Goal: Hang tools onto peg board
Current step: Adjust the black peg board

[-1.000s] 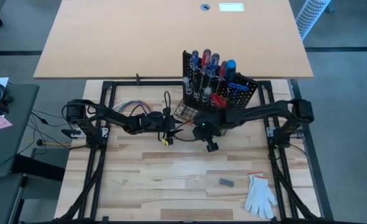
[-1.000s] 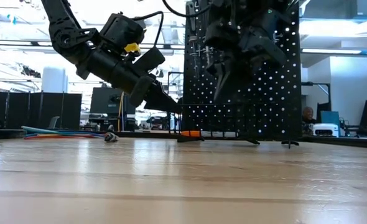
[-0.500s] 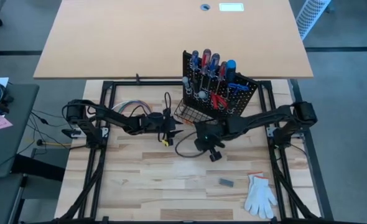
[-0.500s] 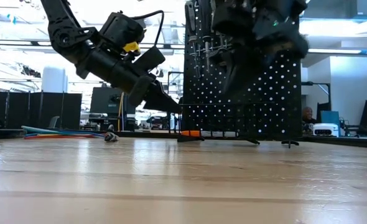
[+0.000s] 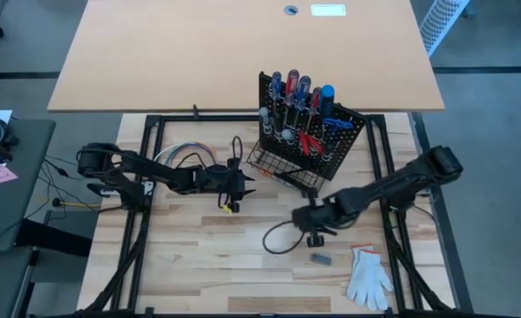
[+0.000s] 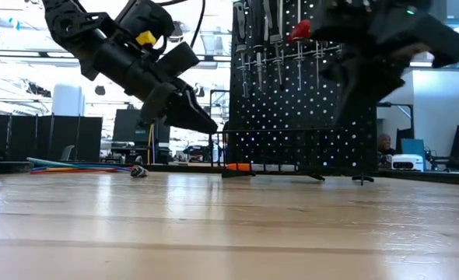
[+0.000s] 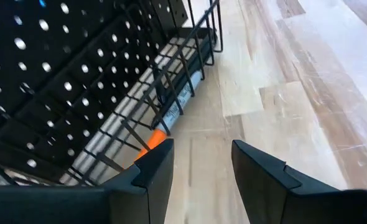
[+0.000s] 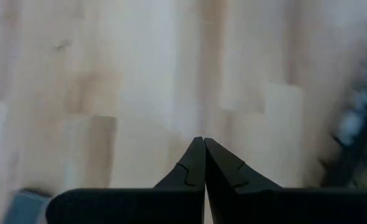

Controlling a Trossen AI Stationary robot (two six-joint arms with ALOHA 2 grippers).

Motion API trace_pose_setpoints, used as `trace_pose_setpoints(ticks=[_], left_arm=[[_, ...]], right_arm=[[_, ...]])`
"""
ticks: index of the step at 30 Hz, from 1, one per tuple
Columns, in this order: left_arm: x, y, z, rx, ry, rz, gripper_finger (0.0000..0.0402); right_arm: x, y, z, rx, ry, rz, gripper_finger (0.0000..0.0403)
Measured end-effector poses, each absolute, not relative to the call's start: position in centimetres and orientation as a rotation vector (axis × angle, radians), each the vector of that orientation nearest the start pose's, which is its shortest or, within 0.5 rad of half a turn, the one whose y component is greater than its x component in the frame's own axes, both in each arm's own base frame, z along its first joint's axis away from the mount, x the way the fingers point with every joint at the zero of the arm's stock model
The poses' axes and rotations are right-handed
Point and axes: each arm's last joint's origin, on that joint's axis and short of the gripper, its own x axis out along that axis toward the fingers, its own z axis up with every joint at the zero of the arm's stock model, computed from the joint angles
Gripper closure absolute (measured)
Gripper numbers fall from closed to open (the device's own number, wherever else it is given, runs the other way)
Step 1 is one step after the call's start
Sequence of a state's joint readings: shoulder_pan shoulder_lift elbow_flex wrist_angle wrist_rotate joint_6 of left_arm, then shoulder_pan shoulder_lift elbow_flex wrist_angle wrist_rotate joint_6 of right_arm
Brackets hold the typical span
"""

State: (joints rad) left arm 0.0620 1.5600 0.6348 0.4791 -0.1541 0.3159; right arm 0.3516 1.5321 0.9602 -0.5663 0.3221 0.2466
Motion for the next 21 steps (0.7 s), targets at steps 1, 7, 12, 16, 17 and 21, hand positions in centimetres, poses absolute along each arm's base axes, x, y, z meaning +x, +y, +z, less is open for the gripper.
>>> trace_pose_setpoints(ticks=[1, 7, 12, 16, 17, 21], left_arm=[[29.9, 2.3, 16.7, 0.345, 0.468, 0.139, 0.0247], [31.0, 2.8, 17.8, 0.494, 0.467, 0.121, 0.0241], [32.2, 4.5, 19.9, 0.564, 0.467, 0.154, 0.0208], [32.7, 6.2, 19.5, 0.578, 0.530, 0.180, 0.0192], [32.6, 6.5, 19.0, 0.578, 0.555, 0.181, 0.0192], [32.7, 7.3, 17.6, 0.649, 0.625, 0.159, 0.0200]], right_arm=[[26.7, 9.1, 20.0, -0.144, 1.039, -0.165, 0.0392], [25.1, 9.0, 21.9, -0.066, 0.859, -0.298, 0.0334], [25.7, 7.3, 22.1, -0.037, 0.745, -0.377, 0.0244], [26.2, 5.2, 20.2, -0.016, 0.798, -0.461, 0.0179], [26.4, 4.7, 19.7, -0.018, 0.818, -0.480, 0.0169], [27.0, 3.6, 18.1, -0.034, 0.880, -0.520, 0.0163]])
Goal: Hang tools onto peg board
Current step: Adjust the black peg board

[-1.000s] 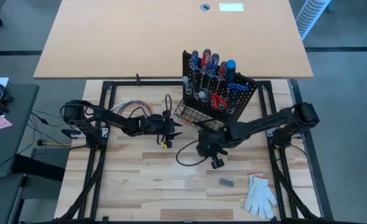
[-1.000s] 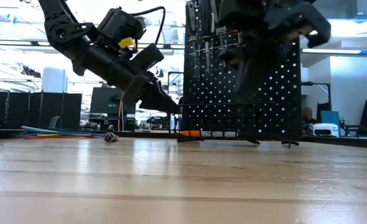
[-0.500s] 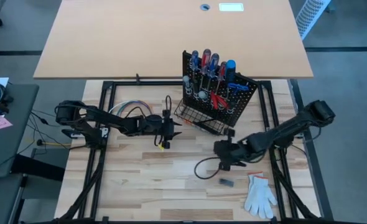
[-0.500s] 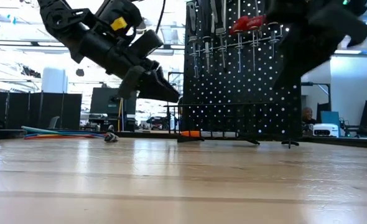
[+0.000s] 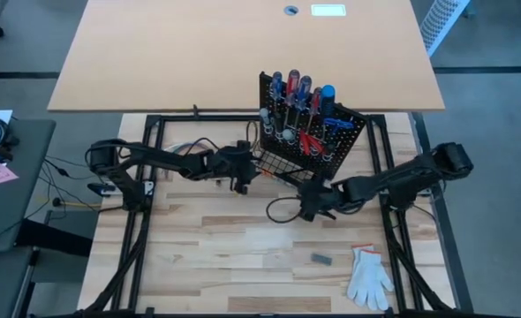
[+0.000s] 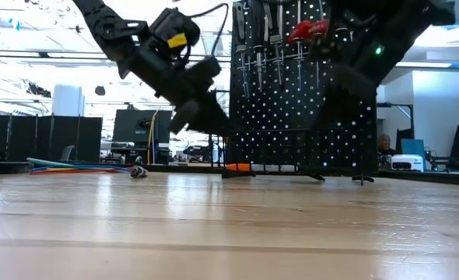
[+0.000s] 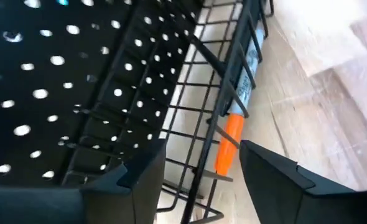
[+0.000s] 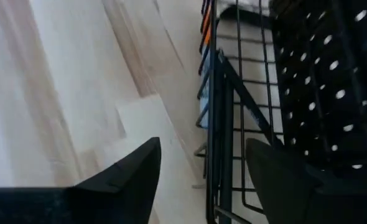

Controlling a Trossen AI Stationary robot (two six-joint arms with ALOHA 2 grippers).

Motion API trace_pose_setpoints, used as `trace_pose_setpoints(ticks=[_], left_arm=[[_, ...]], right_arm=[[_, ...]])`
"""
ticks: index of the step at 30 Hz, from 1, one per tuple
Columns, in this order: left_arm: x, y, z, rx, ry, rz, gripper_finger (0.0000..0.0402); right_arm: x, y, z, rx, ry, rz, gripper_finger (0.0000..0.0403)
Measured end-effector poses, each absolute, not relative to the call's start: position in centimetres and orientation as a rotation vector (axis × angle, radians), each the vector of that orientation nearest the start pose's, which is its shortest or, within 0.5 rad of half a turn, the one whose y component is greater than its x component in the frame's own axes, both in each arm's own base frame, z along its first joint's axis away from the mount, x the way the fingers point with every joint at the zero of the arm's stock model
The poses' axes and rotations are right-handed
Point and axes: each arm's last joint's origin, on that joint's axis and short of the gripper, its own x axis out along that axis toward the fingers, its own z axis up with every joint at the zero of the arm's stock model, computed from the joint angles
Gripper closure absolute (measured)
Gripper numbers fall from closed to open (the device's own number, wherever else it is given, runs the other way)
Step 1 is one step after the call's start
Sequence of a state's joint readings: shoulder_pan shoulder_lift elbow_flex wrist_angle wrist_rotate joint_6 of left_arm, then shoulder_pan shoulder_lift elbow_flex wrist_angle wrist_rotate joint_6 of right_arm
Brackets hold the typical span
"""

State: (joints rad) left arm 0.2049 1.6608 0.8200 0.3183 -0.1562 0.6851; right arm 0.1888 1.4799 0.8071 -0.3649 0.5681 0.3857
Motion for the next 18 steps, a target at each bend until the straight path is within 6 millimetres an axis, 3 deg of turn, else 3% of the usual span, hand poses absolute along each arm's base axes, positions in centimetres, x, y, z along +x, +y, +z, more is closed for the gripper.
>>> trace_pose_setpoints(ticks=[4, 13, 18], left_arm=[[32.9, 7.7, 16.7, 0.683, 0.650, 0.147, 0.0222], [32.6, 7.9, 16.2, 0.671, 0.715, 0.128, 0.0303], [32.3, 7.8, 16.0, 0.667, 0.752, 0.117, 0.0345]], right_arm=[[27.5, 2.6, 16.9, -0.039, 0.940, -0.527, 0.0202], [28.2, 0.6, 16.8, -0.126, 0.977, -0.434, 0.0355], [28.5, -1.6, 16.7, -0.143, 0.991, -0.367, 0.0394]])
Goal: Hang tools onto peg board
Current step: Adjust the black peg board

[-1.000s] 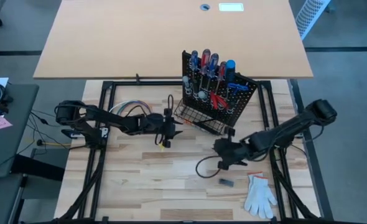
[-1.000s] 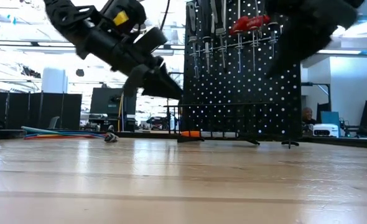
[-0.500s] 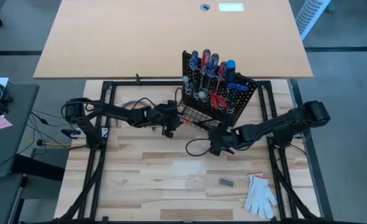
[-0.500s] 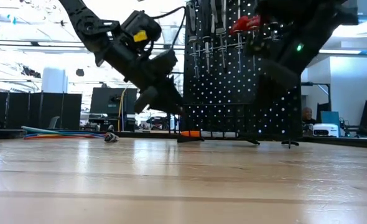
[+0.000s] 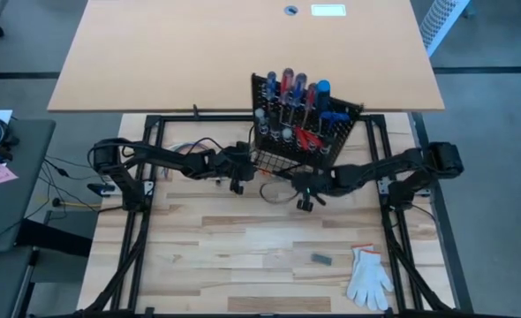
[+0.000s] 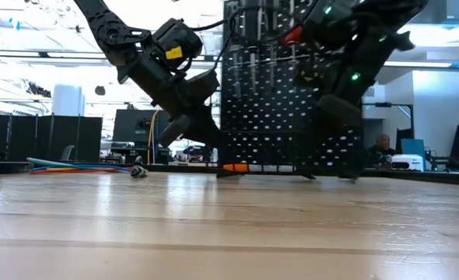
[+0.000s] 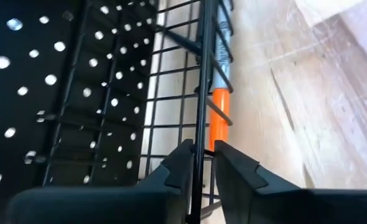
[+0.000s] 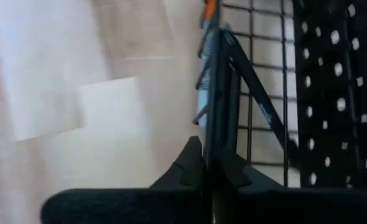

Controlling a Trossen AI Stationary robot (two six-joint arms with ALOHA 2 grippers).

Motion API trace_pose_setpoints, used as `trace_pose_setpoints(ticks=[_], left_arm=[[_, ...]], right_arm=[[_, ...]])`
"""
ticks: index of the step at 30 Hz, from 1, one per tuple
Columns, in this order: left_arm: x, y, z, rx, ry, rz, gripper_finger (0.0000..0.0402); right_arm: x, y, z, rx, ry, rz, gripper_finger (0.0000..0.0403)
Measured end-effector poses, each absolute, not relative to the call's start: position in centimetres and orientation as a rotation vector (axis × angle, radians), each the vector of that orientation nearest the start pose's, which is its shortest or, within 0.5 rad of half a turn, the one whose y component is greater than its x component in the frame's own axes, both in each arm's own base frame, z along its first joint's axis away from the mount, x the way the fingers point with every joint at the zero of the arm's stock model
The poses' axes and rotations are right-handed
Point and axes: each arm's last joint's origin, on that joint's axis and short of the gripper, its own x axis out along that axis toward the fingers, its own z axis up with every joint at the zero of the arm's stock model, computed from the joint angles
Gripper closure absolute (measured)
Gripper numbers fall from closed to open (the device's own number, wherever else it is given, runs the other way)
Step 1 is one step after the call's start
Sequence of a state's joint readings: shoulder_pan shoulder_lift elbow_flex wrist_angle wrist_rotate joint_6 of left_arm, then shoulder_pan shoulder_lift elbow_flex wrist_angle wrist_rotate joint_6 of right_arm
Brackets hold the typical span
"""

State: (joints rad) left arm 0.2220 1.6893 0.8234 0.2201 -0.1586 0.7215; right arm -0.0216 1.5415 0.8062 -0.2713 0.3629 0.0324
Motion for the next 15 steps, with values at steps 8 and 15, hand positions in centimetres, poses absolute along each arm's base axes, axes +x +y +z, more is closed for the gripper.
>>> trace_pose_setpoints(ticks=[8, 15], left_arm=[[32.0, 7.5, 15.7, 0.686, 0.828, 0.170, 0.0366], [32.0, 7.7, 15.6, 0.694, 0.840, 0.196, 0.0364]], right_arm=[[28.6, -5.3, 16.9, -0.212, 0.987, -0.307, 0.0385], [28.1, -8.6, 17.0, -0.201, 0.969, -0.283, 0.0385]])
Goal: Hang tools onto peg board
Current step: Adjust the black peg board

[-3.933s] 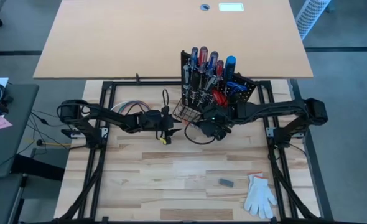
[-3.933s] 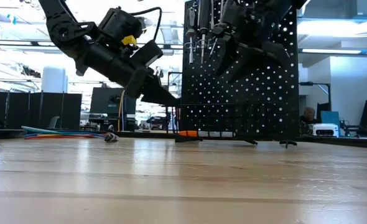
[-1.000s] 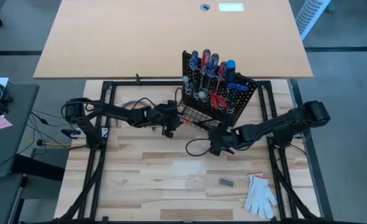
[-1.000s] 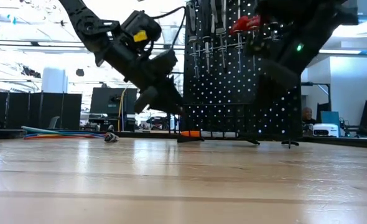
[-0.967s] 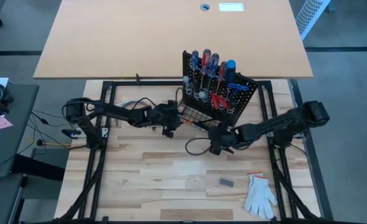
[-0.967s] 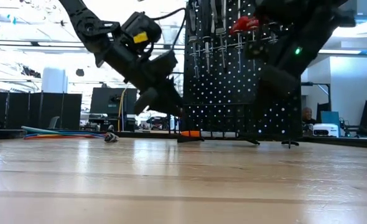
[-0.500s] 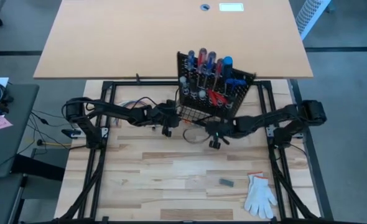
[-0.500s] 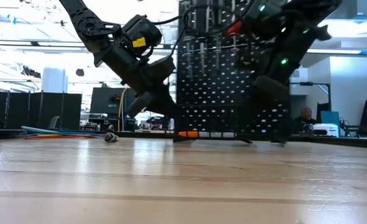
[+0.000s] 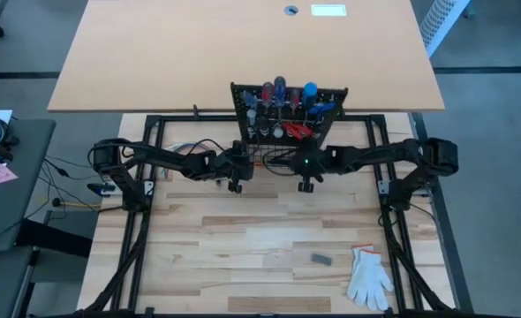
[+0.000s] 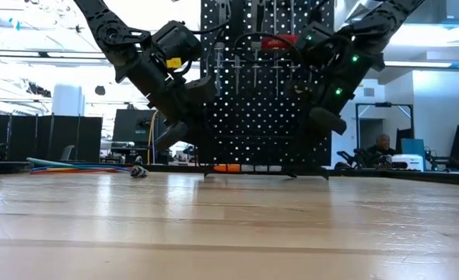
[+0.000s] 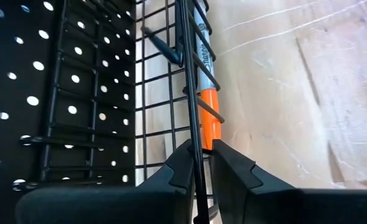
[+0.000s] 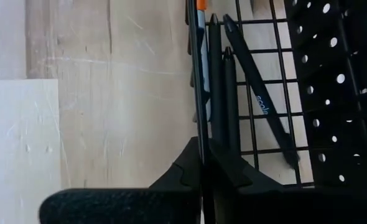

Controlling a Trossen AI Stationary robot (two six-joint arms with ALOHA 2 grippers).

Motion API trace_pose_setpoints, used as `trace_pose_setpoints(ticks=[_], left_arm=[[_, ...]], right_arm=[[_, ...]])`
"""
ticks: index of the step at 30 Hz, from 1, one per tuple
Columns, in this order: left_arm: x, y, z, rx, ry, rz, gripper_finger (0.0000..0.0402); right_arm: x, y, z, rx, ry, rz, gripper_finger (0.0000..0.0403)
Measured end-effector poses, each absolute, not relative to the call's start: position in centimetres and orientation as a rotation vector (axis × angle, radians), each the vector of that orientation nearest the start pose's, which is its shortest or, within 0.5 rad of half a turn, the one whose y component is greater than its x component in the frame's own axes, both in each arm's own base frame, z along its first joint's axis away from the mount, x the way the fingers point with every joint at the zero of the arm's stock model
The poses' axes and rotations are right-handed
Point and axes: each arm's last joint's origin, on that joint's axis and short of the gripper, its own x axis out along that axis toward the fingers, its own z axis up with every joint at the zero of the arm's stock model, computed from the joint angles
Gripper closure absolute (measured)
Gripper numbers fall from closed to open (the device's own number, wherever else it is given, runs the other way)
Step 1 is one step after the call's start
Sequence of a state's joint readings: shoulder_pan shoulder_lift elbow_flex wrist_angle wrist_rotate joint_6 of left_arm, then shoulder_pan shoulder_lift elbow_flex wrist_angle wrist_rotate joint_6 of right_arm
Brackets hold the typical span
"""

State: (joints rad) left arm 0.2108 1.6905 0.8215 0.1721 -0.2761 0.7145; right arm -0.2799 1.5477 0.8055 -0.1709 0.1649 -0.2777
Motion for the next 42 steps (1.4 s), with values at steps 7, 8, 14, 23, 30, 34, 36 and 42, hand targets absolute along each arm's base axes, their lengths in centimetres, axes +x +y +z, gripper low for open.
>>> trace_pose_setpoints(ticks=[7, 8, 14, 23, 30, 34, 36, 42], left_arm=[[32.1, 8.0, 15.8, 0.690, 0.844, 0.206, 0.0363], [32.1, 8.2, 15.9, 0.683, 0.849, 0.202, 0.0363], [32.5, 9.6, 16.9, 0.621, 0.856, 0.163, 0.0363], [32.0, 11.9, 17.3, 0.597, 0.865, 0.190, 0.0364], [31.6, 13.1, 17.4, 0.570, 0.868, 0.207, 0.0364], [31.4, 13.4, 17.4, 0.552, 0.866, 0.222, 0.0364], [31.4, 13.5, 17.4, 0.545, 0.868, 0.232, 0.0364], [31.3, 13.5, 17.3, 0.521, 0.873, 0.250, 0.0339]], right_arm=[[27.6, -10.4, 17.1, -0.173, 0.949, -0.240, 0.0384], [27.6, -10.5, 17.1, -0.169, 0.948, -0.236, 0.0384], [27.3, -11.3, 17.2, -0.163, 0.939, -0.235, 0.0384], [27.0, -12.9, 17.5, -0.177, 0.894, -0.259, 0.0384], [26.8, -14.3, 17.8, -0.168, 0.839, -0.268, 0.0384], [26.6, -14.6, 17.8, -0.178, 0.833, -0.275, 0.0378], [26.7, -14.7, 17.9, -0.206, 0.830, -0.276, 0.0365], [26.8, -14.8, 18.2, -0.231, 0.814, -0.294, 0.0292]])
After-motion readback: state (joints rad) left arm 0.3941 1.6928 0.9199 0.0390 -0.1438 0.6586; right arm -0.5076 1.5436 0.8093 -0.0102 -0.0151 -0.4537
